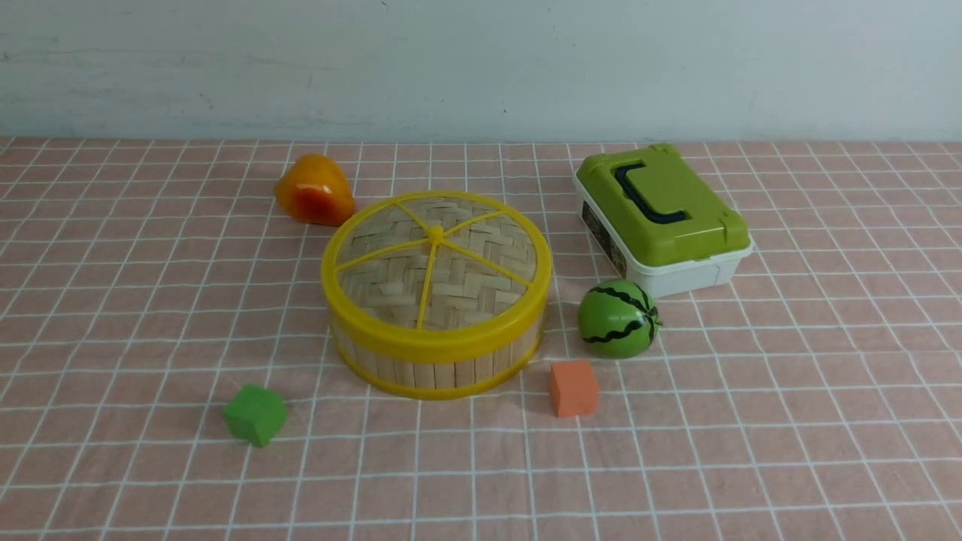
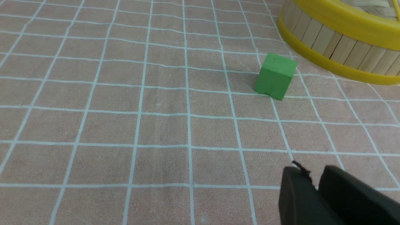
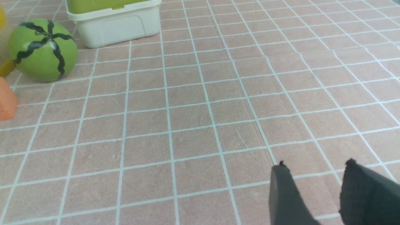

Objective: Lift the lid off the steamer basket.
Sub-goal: Use the left arm to lift the lid of the steamer

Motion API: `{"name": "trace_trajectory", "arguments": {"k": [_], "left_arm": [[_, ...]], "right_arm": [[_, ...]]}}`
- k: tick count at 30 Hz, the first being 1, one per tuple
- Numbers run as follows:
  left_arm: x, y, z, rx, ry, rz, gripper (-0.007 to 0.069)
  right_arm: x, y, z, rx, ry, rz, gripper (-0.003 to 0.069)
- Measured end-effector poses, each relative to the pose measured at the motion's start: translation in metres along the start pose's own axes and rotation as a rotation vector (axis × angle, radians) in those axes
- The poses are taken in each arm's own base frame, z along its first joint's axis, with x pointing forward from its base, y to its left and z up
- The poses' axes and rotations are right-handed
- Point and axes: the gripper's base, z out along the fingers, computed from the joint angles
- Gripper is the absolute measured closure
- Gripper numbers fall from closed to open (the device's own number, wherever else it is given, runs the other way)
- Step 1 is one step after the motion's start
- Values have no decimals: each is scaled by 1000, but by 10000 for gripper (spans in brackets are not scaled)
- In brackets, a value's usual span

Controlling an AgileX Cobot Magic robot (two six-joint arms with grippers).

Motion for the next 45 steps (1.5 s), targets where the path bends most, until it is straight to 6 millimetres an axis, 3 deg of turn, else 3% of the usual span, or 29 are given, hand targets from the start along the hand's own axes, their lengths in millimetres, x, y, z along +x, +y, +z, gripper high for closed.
{"name": "trace_trajectory", "arguments": {"k": [15, 20, 23, 27, 31, 34, 39, 40, 42, 43, 45], "left_arm": [[-4, -1, 0, 8, -51, -8, 511], [-26, -3, -4, 34, -292, -18, 506], [-49, -4, -14, 60, -568, -26, 501], [-65, -5, -27, 85, -791, -43, 501], [-76, -1, -41, 174, -985, -293, 501], [-87, 1, -49, 207, -1021, -426, 510], [-134, -13, -56, 183, -875, -379, 610], [-160, -21, -54, 159, -762, -308, 637], [-171, -25, -49, 149, -691, -279, 637], [-190, -32, -33, 130, -542, -236, 637], [-200, -35, -25, 124, -476, -223, 637]], "right_arm": [[0, 0, 0, 0, 0, 0, 418], [0, 0, 0, 0, 0, 0, 418], [0, 0, 0, 0, 0, 0, 418], [0, 0, 0, 0, 0, 0, 418], [0, 0, 0, 0, 0, 0, 418], [0, 0, 0, 0, 0, 0, 418], [0, 0, 0, 0, 0, 0, 418], [0, 0, 0, 0, 0, 0, 418], [0, 0, 0, 0, 0, 0, 418], [0, 0, 0, 0, 0, 0, 418], [0, 0, 0, 0, 0, 0, 418]]}}
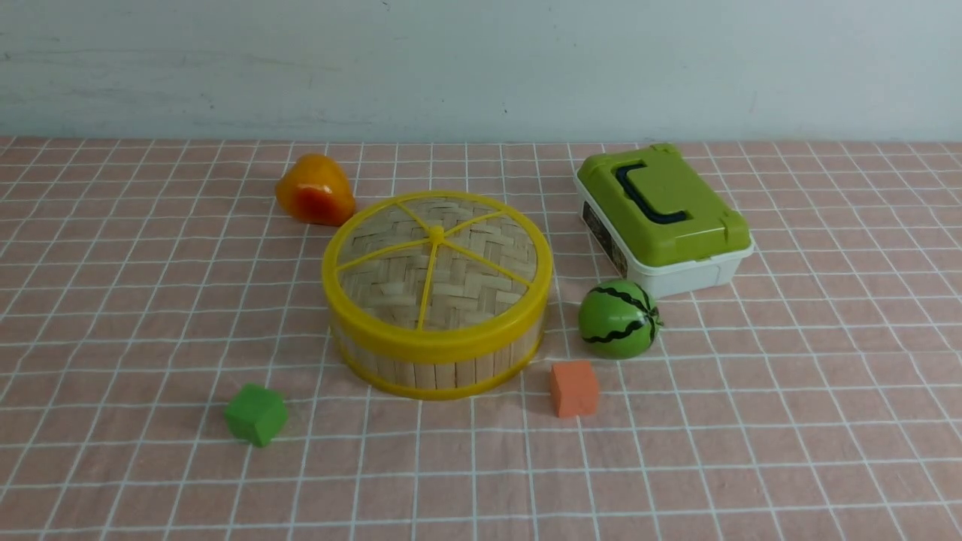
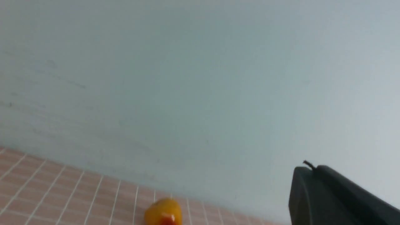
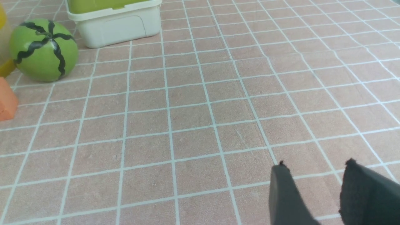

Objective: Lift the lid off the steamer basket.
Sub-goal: Use the left arm to lift the lid of the steamer

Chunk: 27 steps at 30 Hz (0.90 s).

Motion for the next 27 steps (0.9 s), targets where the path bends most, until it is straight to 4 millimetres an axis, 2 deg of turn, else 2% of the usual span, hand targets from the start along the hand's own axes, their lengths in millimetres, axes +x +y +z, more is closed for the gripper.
{"name": "trace_trajectory", "arguments": {"k": [3, 6, 10, 12, 13, 16, 19, 20, 22, 27], "left_arm": [[-6, -6, 31, -24, 166, 7, 637], [0, -10, 63, -53, 405, -4, 637], [15, -17, 107, -61, 727, -120, 637], [19, -19, 119, -54, 790, -155, 637], [28, -21, 138, -37, 877, -212, 637], [44, -27, 173, 35, 974, -263, 637], [60, -41, 205, 123, 1043, -240, 637], [74, -50, 220, 155, 1097, -217, 637], [84, -64, 236, 192, 1149, -162, 637], [121, -99, 272, 156, 1336, 72, 637]], "right_arm": [[0, 0, 0, 0, 0, 0, 418], [0, 0, 0, 0, 0, 0, 418], [0, 0, 0, 0, 0, 0, 418], [0, 0, 0, 0, 0, 0, 418], [0, 0, 0, 0, 0, 0, 418], [0, 0, 0, 0, 0, 0, 418], [0, 0, 0, 0, 0, 0, 418], [0, 0, 0, 0, 0, 0, 418], [0, 0, 0, 0, 0, 0, 418], [0, 0, 0, 0, 0, 0, 418]]}}
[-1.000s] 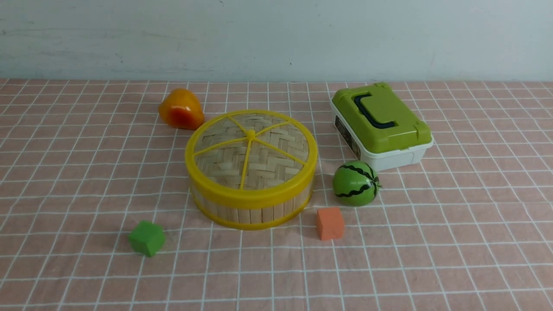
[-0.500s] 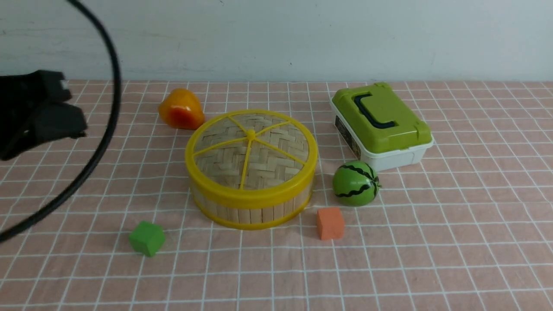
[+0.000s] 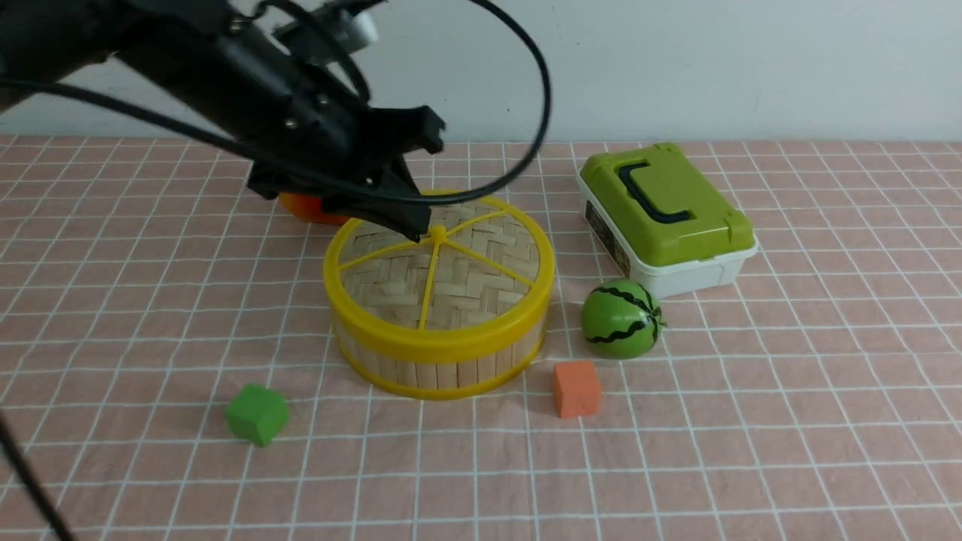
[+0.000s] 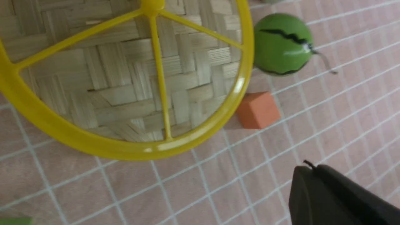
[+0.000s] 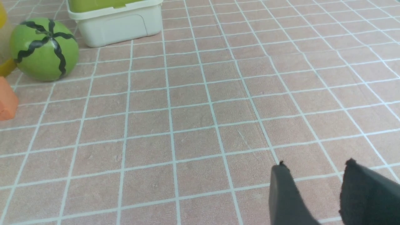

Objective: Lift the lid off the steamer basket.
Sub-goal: Use the left arm to lift the lid of the steamer

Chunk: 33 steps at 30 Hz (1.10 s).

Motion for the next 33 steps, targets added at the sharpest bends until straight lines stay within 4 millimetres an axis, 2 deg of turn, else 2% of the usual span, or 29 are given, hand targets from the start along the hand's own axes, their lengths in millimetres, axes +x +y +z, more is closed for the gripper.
{"name": "trace_trajectory", "arguments": {"k": [1, 2, 3, 5, 10, 11, 12, 16, 18, 19, 22, 33], "left_arm": [[-10, -6, 7, -70, 14, 44, 637], [-12, -9, 8, -67, 12, 44, 637], [-23, -15, 22, -169, 23, 91, 637], [-36, -24, 38, -242, -3, 136, 635], [-52, -26, 63, -327, -43, 195, 595], [-56, -23, 71, -351, -46, 205, 567], [-57, -23, 72, -354, -50, 208, 559], [-59, -10, 94, -429, -22, 234, 424], [-58, -8, 98, -434, -16, 235, 392], [-58, -7, 102, -436, -9, 228, 340], [-57, -6, 106, -430, -2, 218, 303], [-59, -6, 106, -433, -23, 213, 318]], "right_arm": [[0, 0, 0, 0, 0, 0, 418], [0, 0, 0, 0, 0, 0, 418], [0, 0, 0, 0, 0, 0, 418], [0, 0, 0, 0, 0, 0, 418], [0, 0, 0, 0, 0, 0, 418], [0, 0, 0, 0, 0, 0, 418], [0, 0, 0, 0, 0, 0, 418], [0, 0, 0, 0, 0, 0, 418], [0, 0, 0, 0, 0, 0, 418], [0, 0, 0, 0, 0, 0, 418], [0, 0, 0, 0, 0, 0, 418], [0, 0, 0, 0, 0, 0, 418]]}}
